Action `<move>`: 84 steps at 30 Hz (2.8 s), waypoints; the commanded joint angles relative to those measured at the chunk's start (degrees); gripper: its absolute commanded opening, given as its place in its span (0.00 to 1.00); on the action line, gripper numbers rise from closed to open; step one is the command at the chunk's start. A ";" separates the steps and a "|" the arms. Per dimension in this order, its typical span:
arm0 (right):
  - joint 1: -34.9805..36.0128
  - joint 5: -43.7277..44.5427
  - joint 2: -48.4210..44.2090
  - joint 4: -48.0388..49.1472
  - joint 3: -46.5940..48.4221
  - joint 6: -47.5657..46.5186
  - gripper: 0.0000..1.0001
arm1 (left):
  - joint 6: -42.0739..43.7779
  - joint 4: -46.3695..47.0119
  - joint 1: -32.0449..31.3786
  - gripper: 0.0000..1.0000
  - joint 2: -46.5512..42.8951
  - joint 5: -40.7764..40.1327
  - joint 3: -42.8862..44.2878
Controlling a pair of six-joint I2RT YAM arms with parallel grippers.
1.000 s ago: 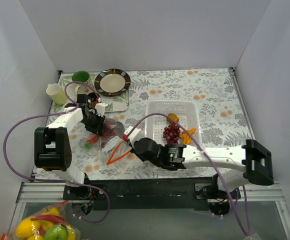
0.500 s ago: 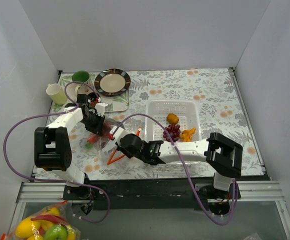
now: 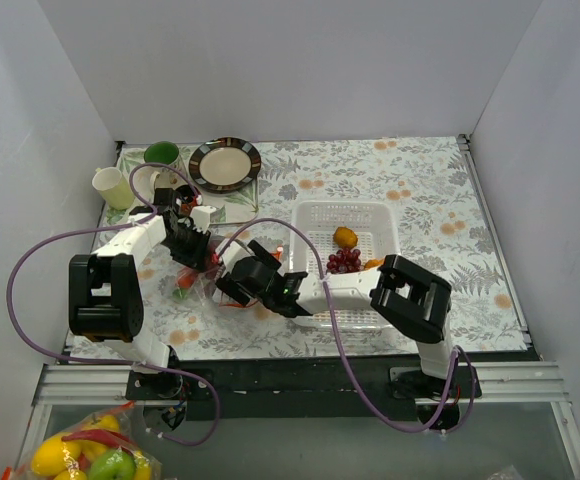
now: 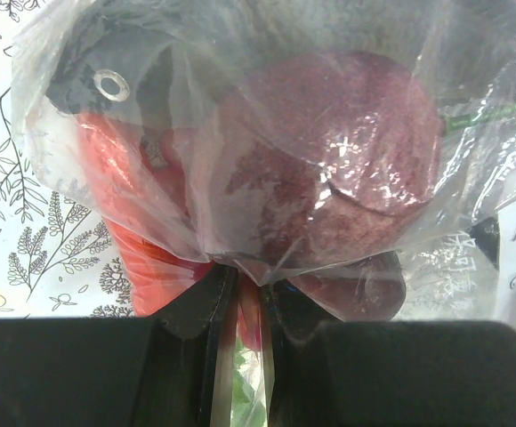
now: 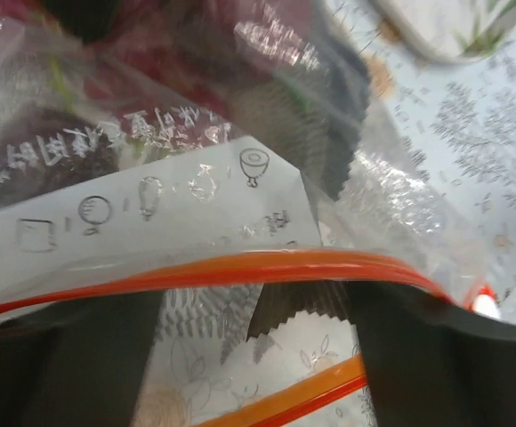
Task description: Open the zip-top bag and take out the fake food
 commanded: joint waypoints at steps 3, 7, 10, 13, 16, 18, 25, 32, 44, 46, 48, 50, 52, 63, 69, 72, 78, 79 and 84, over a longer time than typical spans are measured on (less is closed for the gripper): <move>0.98 13.66 0.46 12.83 0.76 -12.01 0.99 | 2.34 -1.02 -0.15 0.00 0.04 -0.08 -0.99; 0.98 13.94 4.06 12.47 4.11 -14.74 0.98 | 3.13 -1.81 -0.15 0.00 0.12 0.27 -0.91; 0.63 13.33 5.39 12.65 4.90 -14.58 0.98 | 3.58 -2.43 -0.15 0.00 0.21 0.36 -0.56; -0.51 10.08 5.74 9.94 5.08 -10.38 0.99 | 3.93 -2.61 -0.15 0.00 0.12 0.19 -0.56; -1.92 7.70 6.09 8.00 4.20 -6.59 0.97 | 4.19 -2.87 -0.15 0.00 0.12 0.10 -0.56; -2.88 6.13 5.92 7.37 2.63 -3.07 0.93 | 4.37 -2.96 -0.15 0.00 0.12 0.19 -0.64; -4.56 0.14 5.57 5.18 2.18 1.42 0.43 | 4.54 -4.10 -0.15 0.00 0.56 0.80 0.41; -4.47 -2.58 3.81 4.30 0.07 4.67 0.07 | 3.93 -4.45 -0.15 0.00 0.47 0.89 1.73; -2.71 -22.93 -22.89 -2.53 -12.76 19.78 0.01 | 0.85 -2.96 -0.06 0.00 2.14 2.38 5.24; -2.80 -27.17 -26.68 -5.97 -13.55 20.58 0.01 | 0.76 -2.78 -0.06 0.00 2.23 2.38 5.33; -2.80 -35.25 -29.83 -8.53 -14.95 20.76 0.01 | 0.59 -2.52 -0.15 0.00 2.14 2.30 5.33; -2.80 -40.87 -31.60 -11.41 -16.01 20.93 0.01 | 0.24 -2.34 -0.15 0.00 1.97 2.12 5.42; -2.80 -44.31 -33.80 -12.13 -17.50 20.58 0.01 | 0.06 -2.52 -0.15 0.00 1.79 2.38 5.51; -4.65 -20.30 -54.07 -18.91 -15.93 18.91 0.01 | 0.15 -2.78 -0.15 0.00 0.74 1.24 4.81; -6.93 6.97 -63.43 -19.85 -18.22 17.33 0.01 | -0.47 -3.48 -0.15 0.00 0.83 2.12 5.33; -8.77 13.41 -60.01 -27.59 -17.86 21.27 0.01 | -1.26 -5.94 -0.15 0.00 0.47 5.10 7.43; -10.27 14.73 -47.89 -37.78 -17.51 28.04 0.01 | -4.33 -14.98 -0.15 0.00 -0.58 16.24 17.18; -10.79 14.90 -46.22 -39.54 -16.90 29.36 0.02 | -4.51 -17.17 -0.15 0.00 -0.75 18.01 18.42; -11.06 17.45 -41.19 -44.83 -15.14 32.18 0.90 | -4.17 -20.53 -0.15 0.00 -2.51 21.28 20.28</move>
